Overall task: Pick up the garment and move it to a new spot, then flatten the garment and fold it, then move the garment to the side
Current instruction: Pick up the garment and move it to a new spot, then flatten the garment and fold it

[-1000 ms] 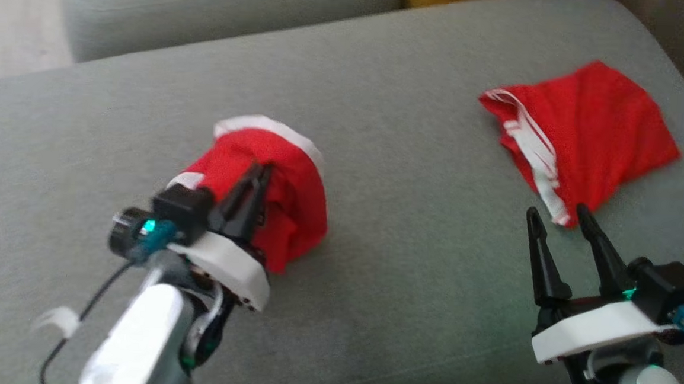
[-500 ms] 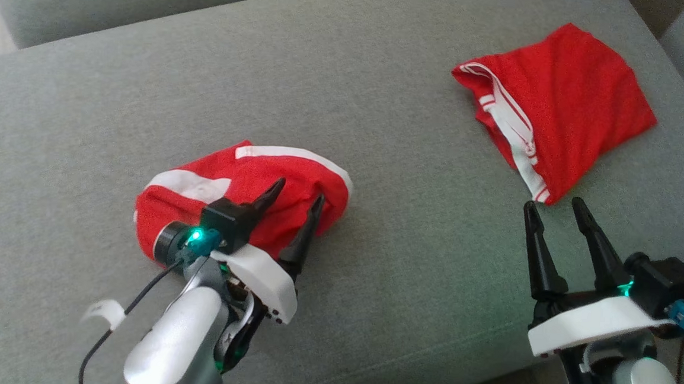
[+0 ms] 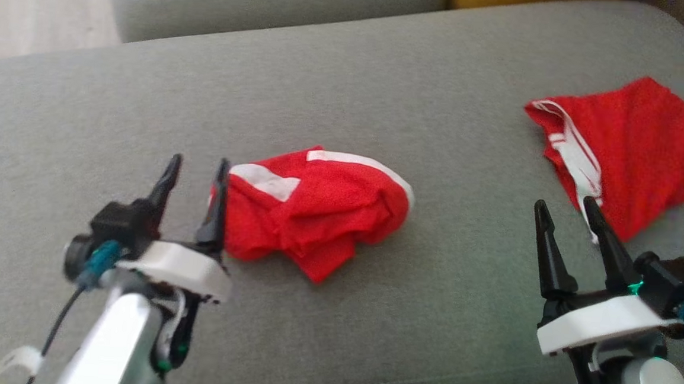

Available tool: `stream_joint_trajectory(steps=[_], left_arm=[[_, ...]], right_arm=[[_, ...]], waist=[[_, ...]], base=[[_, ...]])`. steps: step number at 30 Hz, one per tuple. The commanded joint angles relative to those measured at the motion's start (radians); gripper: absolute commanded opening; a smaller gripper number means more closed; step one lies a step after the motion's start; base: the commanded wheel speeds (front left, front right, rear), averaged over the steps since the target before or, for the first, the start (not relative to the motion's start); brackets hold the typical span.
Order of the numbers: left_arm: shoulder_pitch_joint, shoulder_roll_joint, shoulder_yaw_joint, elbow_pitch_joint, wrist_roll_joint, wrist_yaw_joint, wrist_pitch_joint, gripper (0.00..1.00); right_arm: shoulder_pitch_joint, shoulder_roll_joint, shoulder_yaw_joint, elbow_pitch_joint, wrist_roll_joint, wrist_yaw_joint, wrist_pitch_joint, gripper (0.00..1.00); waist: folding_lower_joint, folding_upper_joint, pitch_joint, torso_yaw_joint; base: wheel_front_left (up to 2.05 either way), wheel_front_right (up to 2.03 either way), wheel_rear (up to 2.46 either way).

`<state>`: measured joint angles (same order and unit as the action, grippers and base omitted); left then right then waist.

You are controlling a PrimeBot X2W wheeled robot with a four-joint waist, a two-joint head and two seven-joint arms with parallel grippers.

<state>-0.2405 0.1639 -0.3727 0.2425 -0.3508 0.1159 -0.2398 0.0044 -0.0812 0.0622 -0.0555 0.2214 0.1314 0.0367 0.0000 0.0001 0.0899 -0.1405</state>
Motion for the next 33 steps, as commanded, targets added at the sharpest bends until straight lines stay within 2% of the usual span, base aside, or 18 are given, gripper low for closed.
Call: stream_joint_trajectory(steps=[1, 6, 12, 33], left_arm=[[-0.013, 0.033, 0.054, -0.045, -0.01, 0.01, -0.012, 1.0], [0.044, 0.085, 0.102, -0.075, -0.017, 0.03, -0.014, 1.0], [0.121, 0.124, 0.114, -0.128, -0.021, 0.042, 0.001, 1.0], [0.237, 0.149, 0.098, -0.238, -0.016, 0.098, 0.056, 1.0]], right_arm=[[-0.034, -0.023, 0.02, -0.039, -0.007, -0.001, 0.001, 1.0], [-0.027, -0.028, 0.026, -0.032, -0.014, -0.001, 0.007, 1.0], [-0.01, -0.031, 0.025, -0.026, -0.02, -0.001, 0.014, 1.0], [0.058, -0.026, 0.005, -0.047, -0.029, -0.001, 0.043, 1.0]], waist=[[0.0, -0.0001, -0.018, 0.044], [0.0, -0.0001, -0.039, 0.091], [0.0, -0.0001, -0.065, 0.12], [0.0, -0.0001, -0.113, 0.129]], base=[[0.0, 0.0, 0.0], [0.0, 0.0, 0.0], [0.0, 0.0, 0.0], [0.0, 0.0, 0.0]])
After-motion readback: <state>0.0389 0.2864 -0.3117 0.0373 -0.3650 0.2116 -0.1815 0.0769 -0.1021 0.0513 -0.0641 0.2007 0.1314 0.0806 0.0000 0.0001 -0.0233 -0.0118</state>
